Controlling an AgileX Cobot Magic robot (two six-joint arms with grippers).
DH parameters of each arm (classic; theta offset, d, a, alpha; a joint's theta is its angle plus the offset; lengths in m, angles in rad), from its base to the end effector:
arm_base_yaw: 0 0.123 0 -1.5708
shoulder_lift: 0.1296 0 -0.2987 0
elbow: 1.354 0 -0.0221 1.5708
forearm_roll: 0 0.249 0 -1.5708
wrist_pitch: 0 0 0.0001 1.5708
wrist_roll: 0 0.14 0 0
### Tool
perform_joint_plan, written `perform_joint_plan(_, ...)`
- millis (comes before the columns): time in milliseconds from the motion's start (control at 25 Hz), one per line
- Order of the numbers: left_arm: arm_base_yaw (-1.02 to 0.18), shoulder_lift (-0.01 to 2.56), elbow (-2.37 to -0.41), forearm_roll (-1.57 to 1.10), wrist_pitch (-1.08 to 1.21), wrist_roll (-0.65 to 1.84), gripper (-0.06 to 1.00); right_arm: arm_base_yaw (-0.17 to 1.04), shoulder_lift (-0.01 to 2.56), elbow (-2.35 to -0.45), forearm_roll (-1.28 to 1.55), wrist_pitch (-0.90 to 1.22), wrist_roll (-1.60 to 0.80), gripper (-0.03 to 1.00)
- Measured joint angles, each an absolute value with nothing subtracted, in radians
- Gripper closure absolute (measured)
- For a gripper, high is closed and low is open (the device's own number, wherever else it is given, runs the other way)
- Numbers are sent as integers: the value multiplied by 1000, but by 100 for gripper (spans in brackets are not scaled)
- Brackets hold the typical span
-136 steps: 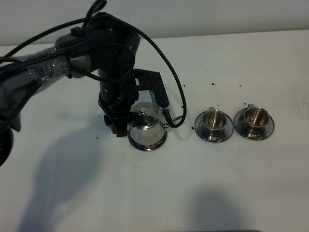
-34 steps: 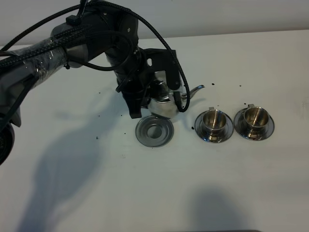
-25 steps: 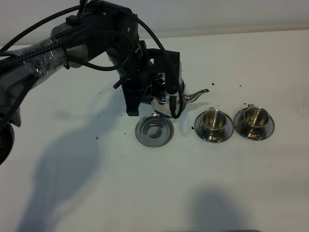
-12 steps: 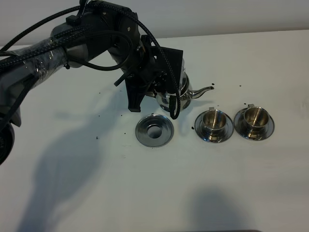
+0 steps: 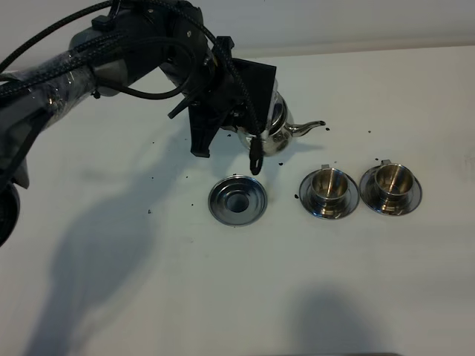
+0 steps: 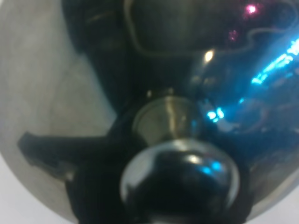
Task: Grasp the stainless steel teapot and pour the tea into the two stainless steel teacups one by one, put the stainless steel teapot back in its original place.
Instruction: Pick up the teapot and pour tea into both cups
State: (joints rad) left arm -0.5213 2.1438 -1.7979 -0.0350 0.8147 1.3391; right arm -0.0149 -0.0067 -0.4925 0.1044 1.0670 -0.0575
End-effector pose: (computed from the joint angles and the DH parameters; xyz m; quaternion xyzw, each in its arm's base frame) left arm 0.4371 -0.2551 0.1856 0.7719 0.5860 0.0838 0.2319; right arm 0.0226 0.0124 0.2516 -0.0203 0.8537 0.0334 0.5193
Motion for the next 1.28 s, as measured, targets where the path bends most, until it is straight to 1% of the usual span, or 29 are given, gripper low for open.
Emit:
perform_joint_plan(120, -521, 2189, -1856, -35, 808, 1358, 72, -15, -7, -493, 104, 1067, -57, 76)
perform_joint_plan(360, -524, 2334, -2070, -42, 843, 1403, 72, -15, -7, -493, 104, 1067, -57, 76)
perform_joint_plan(600, -540, 2450, -2225, -55, 854, 1446, 72, -15, -7, -493, 104, 1067, -57, 76)
perform_joint_plan(760, -552, 2472, -2254, -57, 854, 1475, 72, -15, -7, -493, 104, 1067, -57, 76)
perform_joint_plan(1280, -583, 2477, -2256, -61, 800, 1510, 72, -15, -7, -493, 104, 1067, -57, 76)
